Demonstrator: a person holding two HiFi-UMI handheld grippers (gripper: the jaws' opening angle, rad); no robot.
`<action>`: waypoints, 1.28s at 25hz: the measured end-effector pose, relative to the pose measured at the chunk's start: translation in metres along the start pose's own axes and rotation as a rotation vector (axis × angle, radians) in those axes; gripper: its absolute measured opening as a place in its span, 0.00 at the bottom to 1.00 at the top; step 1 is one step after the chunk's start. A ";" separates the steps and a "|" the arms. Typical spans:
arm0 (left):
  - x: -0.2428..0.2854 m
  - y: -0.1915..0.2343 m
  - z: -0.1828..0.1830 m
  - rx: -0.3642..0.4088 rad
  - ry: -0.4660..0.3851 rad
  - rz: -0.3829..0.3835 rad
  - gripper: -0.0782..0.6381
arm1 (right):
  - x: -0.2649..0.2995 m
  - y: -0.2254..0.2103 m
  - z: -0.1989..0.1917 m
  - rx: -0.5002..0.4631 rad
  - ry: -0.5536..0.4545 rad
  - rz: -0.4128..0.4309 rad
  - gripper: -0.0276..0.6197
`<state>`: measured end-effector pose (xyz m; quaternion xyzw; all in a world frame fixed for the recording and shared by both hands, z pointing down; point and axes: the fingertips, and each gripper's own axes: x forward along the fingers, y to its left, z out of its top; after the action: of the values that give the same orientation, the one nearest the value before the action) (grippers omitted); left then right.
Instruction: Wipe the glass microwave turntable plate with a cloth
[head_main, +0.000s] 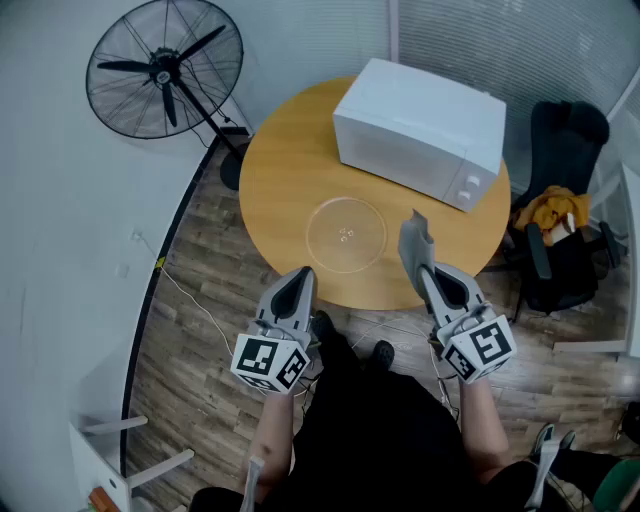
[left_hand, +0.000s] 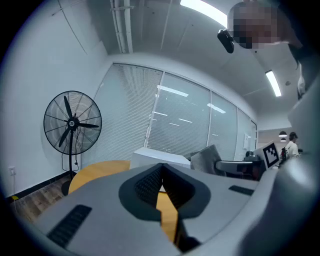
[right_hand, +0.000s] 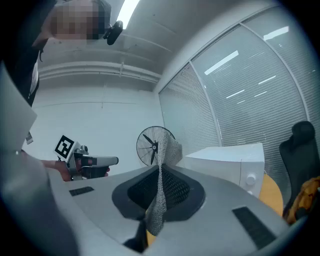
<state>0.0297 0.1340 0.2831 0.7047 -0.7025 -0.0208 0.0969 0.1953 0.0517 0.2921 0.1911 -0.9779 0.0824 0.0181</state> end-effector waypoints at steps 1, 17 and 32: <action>0.000 -0.001 -0.001 -0.001 0.001 -0.002 0.10 | 0.000 0.001 0.000 -0.001 0.000 0.003 0.07; -0.002 0.004 -0.014 -0.012 0.055 0.027 0.10 | 0.010 0.005 -0.015 0.007 0.045 0.000 0.07; 0.029 0.072 -0.027 -0.068 0.114 0.038 0.10 | 0.058 -0.005 -0.032 0.077 0.089 -0.067 0.07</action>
<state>-0.0367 0.1086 0.3245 0.6875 -0.7081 -0.0025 0.1610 0.1437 0.0310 0.3279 0.2203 -0.9654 0.1278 0.0568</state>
